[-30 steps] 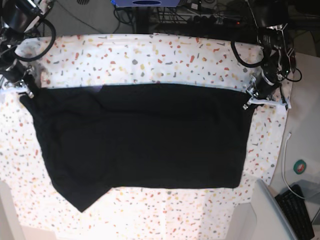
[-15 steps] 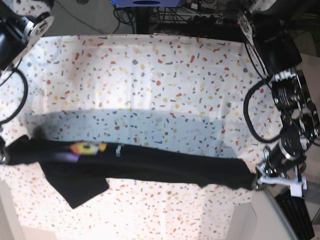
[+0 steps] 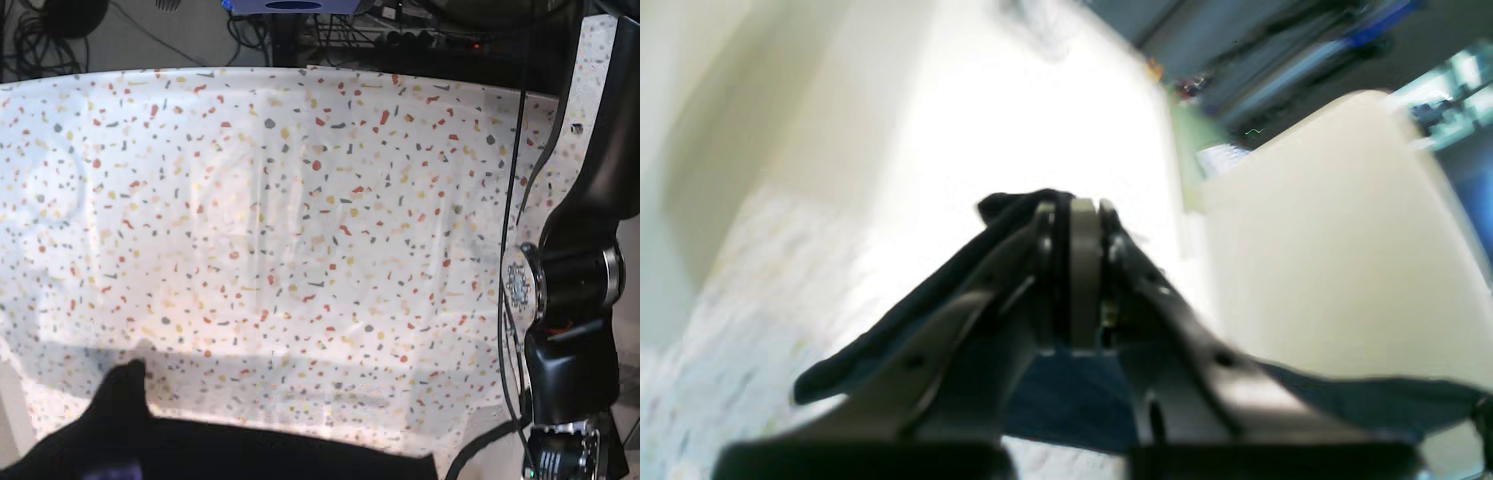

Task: Layout the t-shirt on the table in an organized manner, then fold the t-shirt properly
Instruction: 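Lift the shirt high with both grippers and shake it out, then lay the shirt down flat with both grippers and release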

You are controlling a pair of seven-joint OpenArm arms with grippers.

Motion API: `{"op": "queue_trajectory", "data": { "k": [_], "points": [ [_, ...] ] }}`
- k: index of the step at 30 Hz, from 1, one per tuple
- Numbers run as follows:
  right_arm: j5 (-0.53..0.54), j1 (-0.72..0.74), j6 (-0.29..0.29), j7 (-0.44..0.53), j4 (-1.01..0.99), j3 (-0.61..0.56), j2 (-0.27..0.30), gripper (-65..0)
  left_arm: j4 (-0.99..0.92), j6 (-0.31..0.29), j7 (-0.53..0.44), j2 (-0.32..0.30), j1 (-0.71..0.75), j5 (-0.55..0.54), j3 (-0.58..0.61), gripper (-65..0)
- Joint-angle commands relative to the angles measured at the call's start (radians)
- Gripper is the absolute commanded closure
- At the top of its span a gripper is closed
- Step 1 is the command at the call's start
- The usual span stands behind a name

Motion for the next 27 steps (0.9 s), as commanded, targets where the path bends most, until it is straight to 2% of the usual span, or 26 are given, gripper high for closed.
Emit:
{"op": "queue_trajectory", "data": {
  "k": [1, 4, 6, 11, 13, 17, 20, 27],
  "points": [
    [0.008, 0.062, 0.0, 0.024, 0.016, -0.008, 0.035, 0.0, 0.02, -0.012, -0.031, 0.003, -0.06, -0.013, -0.002, 0.0],
    [0.008, 0.091, 0.0, -0.036, 0.026, -0.01, 0.067, 0.0, 0.076, -0.012, -0.028, 0.006, -0.054, -0.014, -0.002, 0.0],
    [0.008, 0.045, 0.0, -0.099, 0.07, 0.029, 0.083, 0.0, 0.149, -0.012, -0.008, 0.001, 0.01, -0.014, -0.002, 0.0],
    [0.008, -0.291, 0.002, -0.231, 0.287, 0.236, 0.07, 0.0, 0.394, -0.012, 0.07, -0.025, 0.293, -0.014, -0.02, 0.0],
    [0.008, -0.453, 0.002, -0.247, 0.357, 0.309, 0.02, 0.0, 0.485, -0.012, 0.083, -0.03, 0.458, -0.014, -0.078, 0.0],
    [0.008, -0.748, 0.008, -0.179, 0.397, 0.372, -0.06, 0.0, 0.557, -0.012, 0.078, -0.03, 0.761, -0.013, -0.201, 0.0],
    [0.006, -0.925, 0.075, -0.087, 0.388, 0.371, -0.118, 0.0, 0.563, -0.017, 0.075, -0.03, 0.945, -0.013, -0.264, 0.0],
    [0.008, -1.178, 0.134, -0.007, 0.38, 0.38, -0.183, 0.0, 0.616, -0.018, 0.073, -0.03, 1.206, -0.013, -0.318, 0.0]
  ]
}}
